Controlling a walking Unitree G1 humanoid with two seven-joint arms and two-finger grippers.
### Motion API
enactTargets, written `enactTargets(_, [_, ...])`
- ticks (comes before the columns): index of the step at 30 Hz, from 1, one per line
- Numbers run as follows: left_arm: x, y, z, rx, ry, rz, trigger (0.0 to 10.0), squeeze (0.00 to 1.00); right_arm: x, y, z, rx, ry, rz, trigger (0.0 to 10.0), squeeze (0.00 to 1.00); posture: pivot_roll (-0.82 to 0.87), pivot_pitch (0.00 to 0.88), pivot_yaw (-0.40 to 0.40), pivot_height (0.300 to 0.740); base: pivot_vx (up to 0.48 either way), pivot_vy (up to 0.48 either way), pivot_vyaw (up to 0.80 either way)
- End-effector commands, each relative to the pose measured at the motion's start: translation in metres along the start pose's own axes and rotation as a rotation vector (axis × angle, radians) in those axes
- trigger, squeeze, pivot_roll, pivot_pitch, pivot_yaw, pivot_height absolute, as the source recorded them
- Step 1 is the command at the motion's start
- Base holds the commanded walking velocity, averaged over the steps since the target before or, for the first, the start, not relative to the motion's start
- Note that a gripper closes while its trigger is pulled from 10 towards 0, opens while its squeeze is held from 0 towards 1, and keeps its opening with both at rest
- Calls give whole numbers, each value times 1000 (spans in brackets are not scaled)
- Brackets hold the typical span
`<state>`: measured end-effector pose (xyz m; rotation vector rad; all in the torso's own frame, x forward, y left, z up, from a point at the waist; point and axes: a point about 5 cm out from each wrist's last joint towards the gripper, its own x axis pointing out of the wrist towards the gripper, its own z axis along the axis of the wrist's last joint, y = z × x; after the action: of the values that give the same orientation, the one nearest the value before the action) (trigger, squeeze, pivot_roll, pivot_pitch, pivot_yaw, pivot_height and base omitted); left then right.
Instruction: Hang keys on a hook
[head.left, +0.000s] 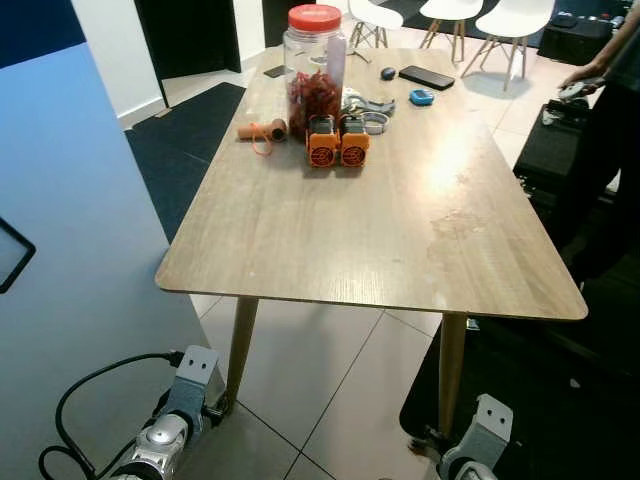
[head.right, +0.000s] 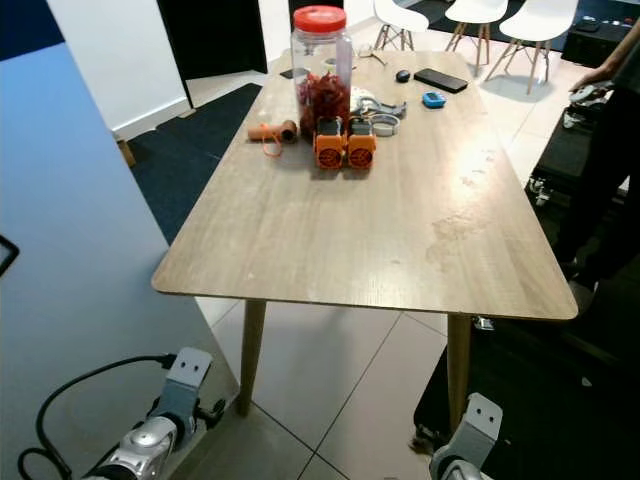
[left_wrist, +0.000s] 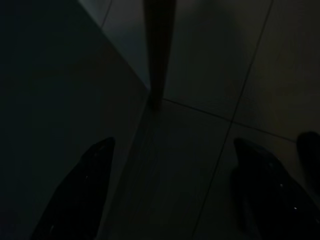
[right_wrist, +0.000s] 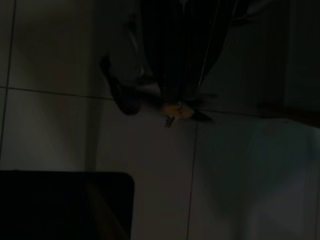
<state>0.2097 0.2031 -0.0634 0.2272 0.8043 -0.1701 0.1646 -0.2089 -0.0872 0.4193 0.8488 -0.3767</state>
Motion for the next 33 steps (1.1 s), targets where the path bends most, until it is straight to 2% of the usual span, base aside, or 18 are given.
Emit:
enactTargets(1, [-1,-5,-6,30,30,-29,10000,0,-2,-3,-10,-10,39,-24,10000,0,31,0,27,740,0,0,0])
enactTargets(5, [-1,-4,-7,51,36,-34,10000,0,-4,-7,-14,-1,38,-54,10000,0,36,0,50,740,0,0,0])
enactTargets(10, [-3,2,-9,117,48,-55,10000,0,-5,-5,-19,-6,37,-51,10000,0,56,7,77,740,0,0,0])
enactTargets(16, [-7,18,-9,137,30,-53,10000,0,-6,-2,-24,-12,44,-49,10000,0,77,28,93,740,0,0,0])
enactTargets(20, [-8,22,-7,126,18,-44,10000,0,-7,-1,-27,-29,59,-41,10000,0,96,53,82,740,0,0,0])
enactTargets(26, [-8,21,-7,92,5,-28,10000,0,-7,-3,-28,-55,69,-35,10000,0,94,65,57,740,0,0,0])
enactTargets(33, [-5,9,-5,58,-17,-29,10000,0,-5,-5,-18,-103,57,-17,10000,0,75,56,3,740,0,0,0])
